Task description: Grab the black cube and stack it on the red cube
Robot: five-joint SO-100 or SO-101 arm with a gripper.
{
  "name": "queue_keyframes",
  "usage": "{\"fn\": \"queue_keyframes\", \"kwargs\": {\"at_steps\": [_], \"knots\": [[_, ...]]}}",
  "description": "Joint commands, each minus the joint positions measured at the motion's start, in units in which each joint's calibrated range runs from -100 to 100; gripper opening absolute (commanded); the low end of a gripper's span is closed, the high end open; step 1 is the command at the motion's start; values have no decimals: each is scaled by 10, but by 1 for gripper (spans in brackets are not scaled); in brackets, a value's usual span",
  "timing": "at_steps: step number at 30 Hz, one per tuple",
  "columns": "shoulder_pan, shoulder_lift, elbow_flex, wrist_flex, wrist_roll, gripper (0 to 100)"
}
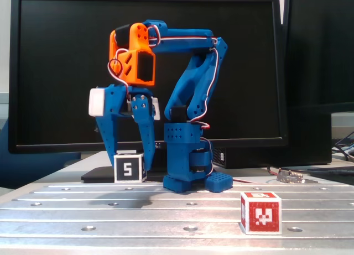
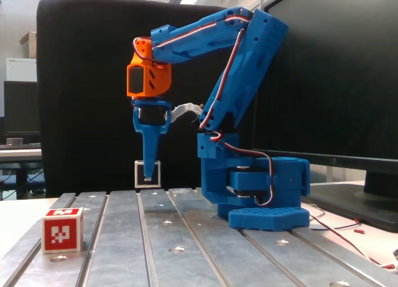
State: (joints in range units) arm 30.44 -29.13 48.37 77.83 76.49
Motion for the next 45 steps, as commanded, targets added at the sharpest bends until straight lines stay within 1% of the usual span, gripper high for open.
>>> {"fn": "queue_keyframes", "kwargs": {"at_steps": [1,4,12,17,21,30,41,45], "knots": [[-19,-1,-28,-1,-2,18],[-37,-1,-46,2,-11,18],[-122,-1,-44,5,-116,18],[-190,-1,-40,5,-194,18],[-235,-1,-47,23,-233,18],[-293,-1,-59,41,-305,18],[-337,-1,-56,41,-466,18],[-359,-1,-54,40,-513,18]]}}
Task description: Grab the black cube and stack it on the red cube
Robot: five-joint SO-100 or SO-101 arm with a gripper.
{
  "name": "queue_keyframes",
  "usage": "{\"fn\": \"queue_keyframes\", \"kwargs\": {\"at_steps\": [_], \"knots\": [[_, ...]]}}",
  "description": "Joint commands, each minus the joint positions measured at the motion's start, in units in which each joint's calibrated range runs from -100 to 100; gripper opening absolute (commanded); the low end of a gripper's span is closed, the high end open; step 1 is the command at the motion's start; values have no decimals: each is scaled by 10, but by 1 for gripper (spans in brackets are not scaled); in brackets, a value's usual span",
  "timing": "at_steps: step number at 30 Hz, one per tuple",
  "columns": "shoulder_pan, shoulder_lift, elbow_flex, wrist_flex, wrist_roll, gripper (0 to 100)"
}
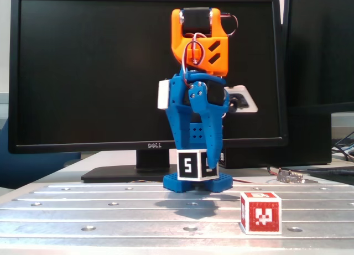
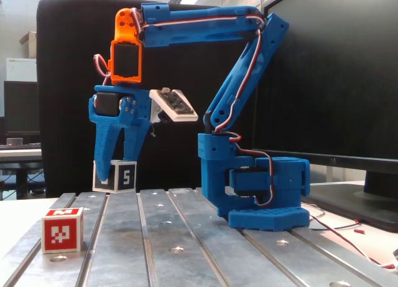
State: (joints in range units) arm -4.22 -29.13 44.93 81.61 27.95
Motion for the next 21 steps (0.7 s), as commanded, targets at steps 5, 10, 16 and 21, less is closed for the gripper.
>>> {"fn": "queue_keyframes", "kwargs": {"at_steps": [5,10,16,21], "knots": [[-45,-1,-24,-5,-82,18],[-84,-1,-27,-27,-118,18],[-115,21,-37,-34,-169,18],[-129,103,-108,-7,-209,18]]}}
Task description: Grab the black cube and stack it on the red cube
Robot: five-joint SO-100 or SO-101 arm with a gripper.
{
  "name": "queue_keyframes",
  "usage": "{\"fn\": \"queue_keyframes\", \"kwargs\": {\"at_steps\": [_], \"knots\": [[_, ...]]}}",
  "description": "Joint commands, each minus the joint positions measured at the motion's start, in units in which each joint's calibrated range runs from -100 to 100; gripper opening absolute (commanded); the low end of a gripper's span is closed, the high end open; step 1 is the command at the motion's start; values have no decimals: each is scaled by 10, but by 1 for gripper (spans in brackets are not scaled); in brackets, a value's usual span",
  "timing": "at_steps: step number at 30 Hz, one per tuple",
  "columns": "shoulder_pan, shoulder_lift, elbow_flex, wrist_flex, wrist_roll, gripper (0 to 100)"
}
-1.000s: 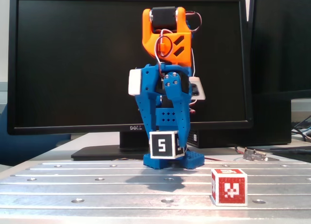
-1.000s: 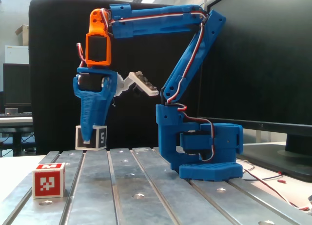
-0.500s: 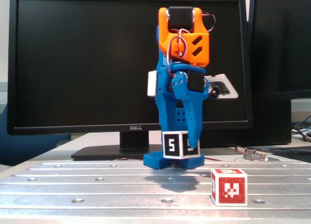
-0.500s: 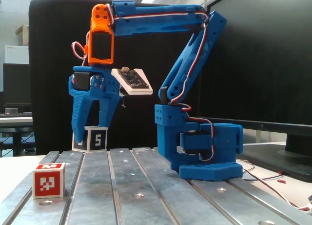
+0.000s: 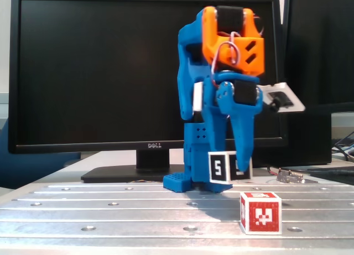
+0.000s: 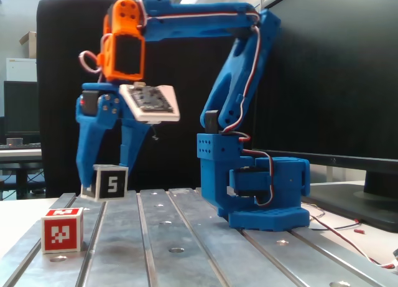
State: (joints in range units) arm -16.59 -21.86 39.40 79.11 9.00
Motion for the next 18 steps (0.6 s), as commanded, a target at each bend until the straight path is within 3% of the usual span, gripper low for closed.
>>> {"fn": "queue_keyframes", "kwargs": {"at_steps": [1,18], "knots": [[-8,44,-70,25,-30,18],[-35,179,-252,78,-155,18]]}}
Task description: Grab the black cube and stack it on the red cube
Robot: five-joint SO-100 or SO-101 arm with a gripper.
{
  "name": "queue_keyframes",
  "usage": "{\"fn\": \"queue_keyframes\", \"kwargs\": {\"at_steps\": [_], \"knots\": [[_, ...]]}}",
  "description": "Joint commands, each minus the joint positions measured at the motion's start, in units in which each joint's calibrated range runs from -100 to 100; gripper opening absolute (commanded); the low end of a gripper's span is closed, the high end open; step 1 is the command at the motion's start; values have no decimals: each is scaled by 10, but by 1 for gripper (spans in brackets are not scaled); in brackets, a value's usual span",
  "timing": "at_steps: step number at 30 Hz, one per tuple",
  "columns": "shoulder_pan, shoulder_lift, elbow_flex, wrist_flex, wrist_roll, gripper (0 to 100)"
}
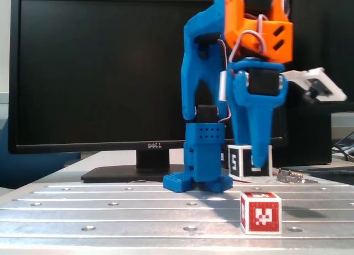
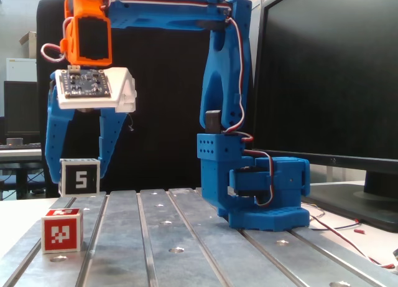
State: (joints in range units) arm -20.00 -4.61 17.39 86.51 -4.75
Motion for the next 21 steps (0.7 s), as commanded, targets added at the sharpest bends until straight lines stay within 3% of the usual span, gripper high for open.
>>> {"fn": "queue_keyframes", "kwargs": {"at_steps": [1,21], "knots": [[0,12,-39,4,-20,18],[0,69,-107,17,-69,18]]}}
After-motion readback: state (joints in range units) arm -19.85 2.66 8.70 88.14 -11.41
